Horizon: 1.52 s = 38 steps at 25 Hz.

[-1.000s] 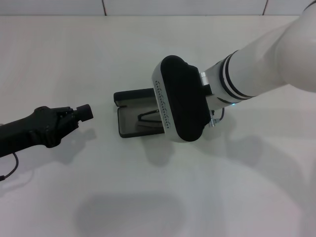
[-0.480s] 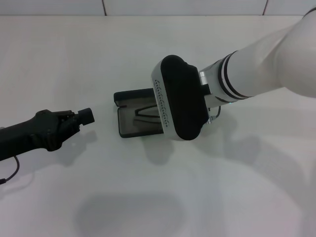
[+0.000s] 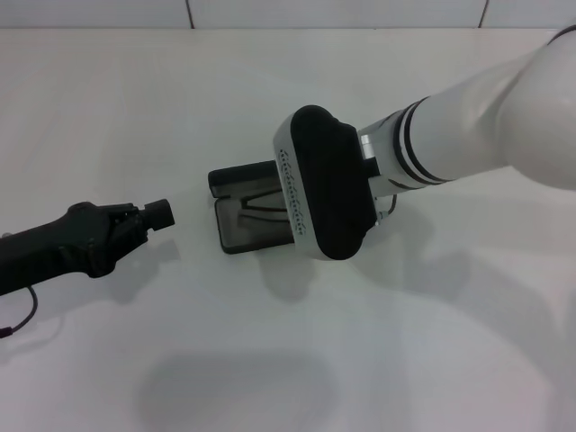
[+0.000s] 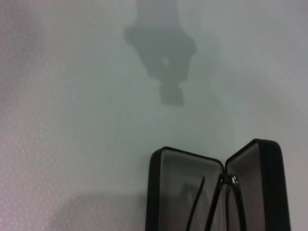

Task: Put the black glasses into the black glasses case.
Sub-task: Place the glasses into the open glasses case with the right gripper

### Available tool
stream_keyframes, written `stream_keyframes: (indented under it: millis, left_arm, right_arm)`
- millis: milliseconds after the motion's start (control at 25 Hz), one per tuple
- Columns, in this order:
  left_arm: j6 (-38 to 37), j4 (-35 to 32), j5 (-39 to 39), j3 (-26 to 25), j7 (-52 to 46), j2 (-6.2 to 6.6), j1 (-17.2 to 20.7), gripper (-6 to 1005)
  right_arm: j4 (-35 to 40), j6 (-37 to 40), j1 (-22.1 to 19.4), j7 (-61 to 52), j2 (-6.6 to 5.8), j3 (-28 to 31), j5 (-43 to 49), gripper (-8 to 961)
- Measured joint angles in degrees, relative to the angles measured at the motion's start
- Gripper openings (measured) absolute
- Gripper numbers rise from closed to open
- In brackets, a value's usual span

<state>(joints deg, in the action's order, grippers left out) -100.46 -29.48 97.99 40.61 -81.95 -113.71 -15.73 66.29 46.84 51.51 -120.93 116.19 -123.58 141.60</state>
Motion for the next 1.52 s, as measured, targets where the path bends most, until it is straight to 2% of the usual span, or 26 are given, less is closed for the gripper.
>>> stream_keyframes:
  millis: [480, 1520]
  left_arm:
    - [0.00, 0.04, 0.62, 0.18, 0.53, -0.51, -0.26, -1]
    - [-0.09, 0.04, 1.73, 0.78, 0.79, -0.46, -0.36, 1]
  right_arm:
    - [-1.14, -2.63, -0.26, -0.01, 0.00, -1.35, 0.00, 104]
    - [-0.69, -5.02, -0.62, -0.26, 0.00, -1.07, -0.45, 105]
